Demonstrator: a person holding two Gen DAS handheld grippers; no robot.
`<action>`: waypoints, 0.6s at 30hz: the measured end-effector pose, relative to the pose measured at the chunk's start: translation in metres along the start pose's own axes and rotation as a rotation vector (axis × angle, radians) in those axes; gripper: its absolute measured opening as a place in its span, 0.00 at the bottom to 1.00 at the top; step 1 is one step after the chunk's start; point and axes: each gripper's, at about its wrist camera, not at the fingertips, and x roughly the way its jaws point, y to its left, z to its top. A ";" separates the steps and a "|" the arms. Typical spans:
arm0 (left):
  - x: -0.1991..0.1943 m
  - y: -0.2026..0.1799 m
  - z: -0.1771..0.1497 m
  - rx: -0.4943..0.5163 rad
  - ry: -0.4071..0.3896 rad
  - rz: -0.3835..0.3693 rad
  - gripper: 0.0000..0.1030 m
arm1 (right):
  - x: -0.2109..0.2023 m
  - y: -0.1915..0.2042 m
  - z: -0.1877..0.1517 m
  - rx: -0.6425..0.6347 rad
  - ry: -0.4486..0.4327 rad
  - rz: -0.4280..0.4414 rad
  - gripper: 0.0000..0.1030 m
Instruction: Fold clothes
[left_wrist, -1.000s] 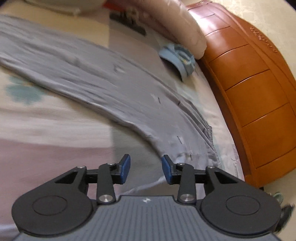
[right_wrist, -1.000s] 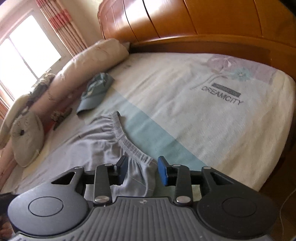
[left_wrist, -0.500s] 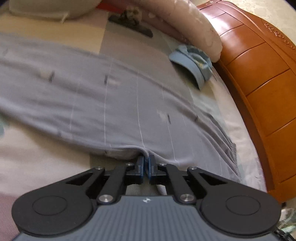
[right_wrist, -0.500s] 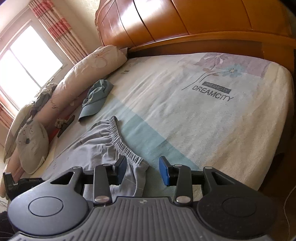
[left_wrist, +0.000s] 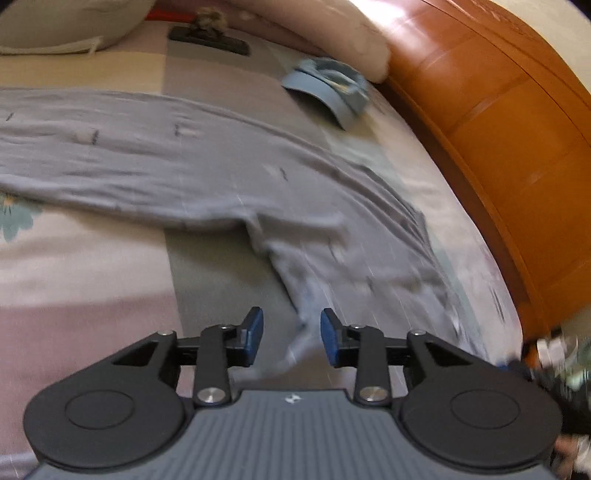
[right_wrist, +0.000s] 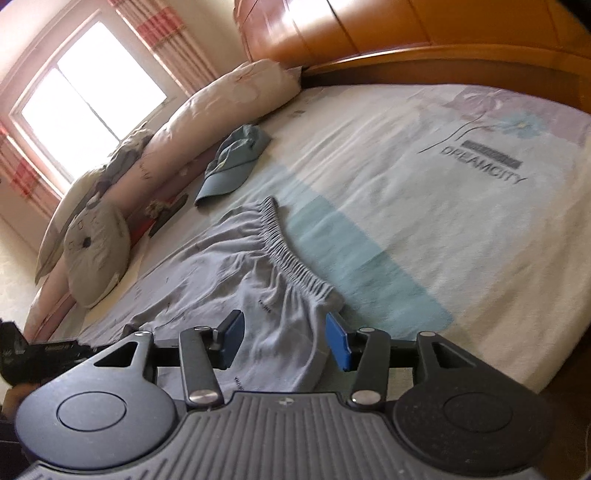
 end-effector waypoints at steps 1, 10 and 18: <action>0.000 -0.003 -0.005 0.023 0.010 0.008 0.33 | 0.003 0.001 0.001 -0.002 0.006 0.007 0.52; 0.008 -0.013 0.000 0.143 -0.045 0.290 0.27 | 0.022 0.023 0.006 -0.086 0.065 0.069 0.58; -0.023 -0.039 -0.023 0.095 -0.012 0.027 0.46 | 0.063 0.067 -0.014 -0.482 0.206 0.042 0.66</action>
